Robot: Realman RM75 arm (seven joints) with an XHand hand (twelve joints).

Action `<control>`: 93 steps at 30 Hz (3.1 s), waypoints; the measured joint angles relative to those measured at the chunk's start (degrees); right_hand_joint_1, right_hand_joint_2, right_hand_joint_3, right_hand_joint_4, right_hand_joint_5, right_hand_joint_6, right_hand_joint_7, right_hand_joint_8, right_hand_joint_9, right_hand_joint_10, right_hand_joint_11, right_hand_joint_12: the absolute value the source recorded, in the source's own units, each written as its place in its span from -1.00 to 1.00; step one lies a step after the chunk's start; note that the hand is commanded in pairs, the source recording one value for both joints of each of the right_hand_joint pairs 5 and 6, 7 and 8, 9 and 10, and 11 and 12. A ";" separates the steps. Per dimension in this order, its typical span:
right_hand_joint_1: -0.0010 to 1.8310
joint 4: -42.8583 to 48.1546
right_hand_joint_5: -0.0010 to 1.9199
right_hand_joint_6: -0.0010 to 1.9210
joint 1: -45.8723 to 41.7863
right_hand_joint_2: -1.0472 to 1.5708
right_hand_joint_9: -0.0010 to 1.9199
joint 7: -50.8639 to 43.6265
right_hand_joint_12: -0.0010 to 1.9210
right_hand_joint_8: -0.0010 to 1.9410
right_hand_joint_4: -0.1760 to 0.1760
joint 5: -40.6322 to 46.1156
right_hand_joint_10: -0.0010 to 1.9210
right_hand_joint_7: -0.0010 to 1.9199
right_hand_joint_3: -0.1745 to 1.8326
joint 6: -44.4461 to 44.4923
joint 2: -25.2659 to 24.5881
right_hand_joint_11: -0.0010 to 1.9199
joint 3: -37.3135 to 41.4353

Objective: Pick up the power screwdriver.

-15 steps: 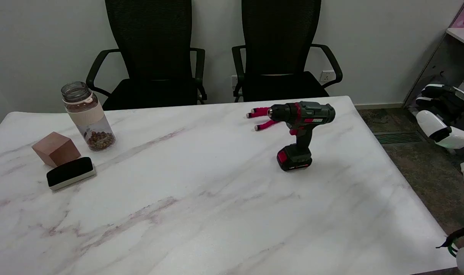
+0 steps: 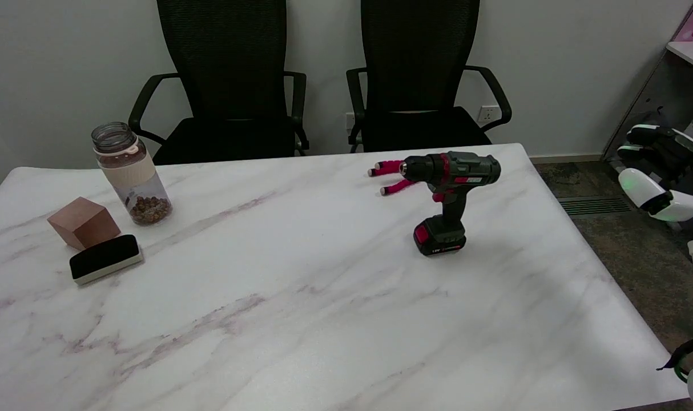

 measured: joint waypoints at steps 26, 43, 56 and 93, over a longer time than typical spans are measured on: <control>0.01 -4.01 -0.83 -0.83 8.62 -0.68 -0.76 2.42 -0.67 -0.83 0.65 -9.39 -0.76 -0.83 0.14 -21.82 -1.14 -0.67 -5.45; 0.02 2.04 -0.88 -0.88 23.71 -0.68 -0.74 8.70 -0.62 -0.88 0.72 -13.26 -0.74 -0.88 0.11 -29.20 -7.21 -0.62 -18.22; 0.03 4.70 -0.86 -0.86 28.02 -0.66 -0.73 12.60 -0.61 -0.86 0.85 -15.11 -0.73 -0.86 0.09 -31.66 -10.05 -0.61 -22.52; 0.08 5.52 -0.72 -0.72 30.70 -0.48 -0.46 17.78 0.08 -0.72 0.84 -16.91 -0.46 -0.72 0.08 -32.35 -11.92 0.08 -25.29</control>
